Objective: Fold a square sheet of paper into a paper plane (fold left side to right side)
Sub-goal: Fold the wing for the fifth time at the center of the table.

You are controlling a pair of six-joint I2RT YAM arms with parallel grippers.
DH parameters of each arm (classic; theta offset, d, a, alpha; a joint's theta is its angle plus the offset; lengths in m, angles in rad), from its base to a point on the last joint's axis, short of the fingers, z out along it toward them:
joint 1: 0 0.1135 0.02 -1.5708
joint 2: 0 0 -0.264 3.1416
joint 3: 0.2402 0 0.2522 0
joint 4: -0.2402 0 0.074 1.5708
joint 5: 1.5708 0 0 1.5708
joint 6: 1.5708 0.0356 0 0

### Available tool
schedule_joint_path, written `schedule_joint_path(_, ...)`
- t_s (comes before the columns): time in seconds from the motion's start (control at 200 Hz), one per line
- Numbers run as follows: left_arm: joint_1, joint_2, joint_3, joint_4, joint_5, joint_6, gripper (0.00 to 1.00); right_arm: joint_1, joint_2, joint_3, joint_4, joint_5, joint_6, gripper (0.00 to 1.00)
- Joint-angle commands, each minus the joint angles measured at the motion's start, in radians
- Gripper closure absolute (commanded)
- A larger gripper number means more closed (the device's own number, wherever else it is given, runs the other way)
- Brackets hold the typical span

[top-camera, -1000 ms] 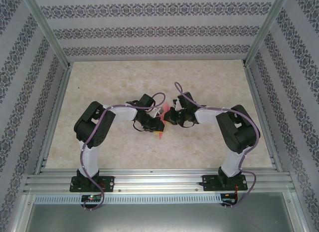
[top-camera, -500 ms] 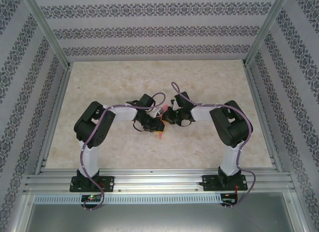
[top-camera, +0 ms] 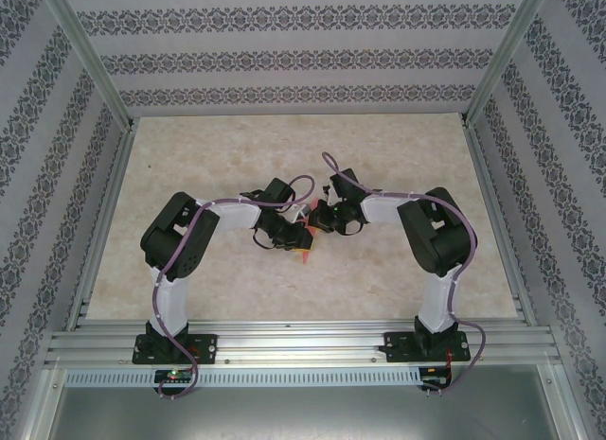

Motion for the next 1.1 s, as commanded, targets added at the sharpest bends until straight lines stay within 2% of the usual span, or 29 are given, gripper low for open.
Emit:
schedule_joint_path(0.0, -0.006, 0.044, -0.020, -0.070, -0.032, 0.031, 0.80, -0.056, 0.050, 0.040, 0.009, 0.146, -0.042, 0.90)
schedule_joint_path(0.605, -0.008, 0.035, -0.035, -0.072, -0.029, 0.033, 0.79, -0.109, 0.141, 0.209, -0.114, 0.161, -0.111, 0.90)
schedule_joint_path(1.094, -0.029, -0.056, -0.153, -0.082, 0.017, 0.029, 0.78, -0.116, 0.165, 0.223, -0.138, 0.161, -0.123, 0.90)
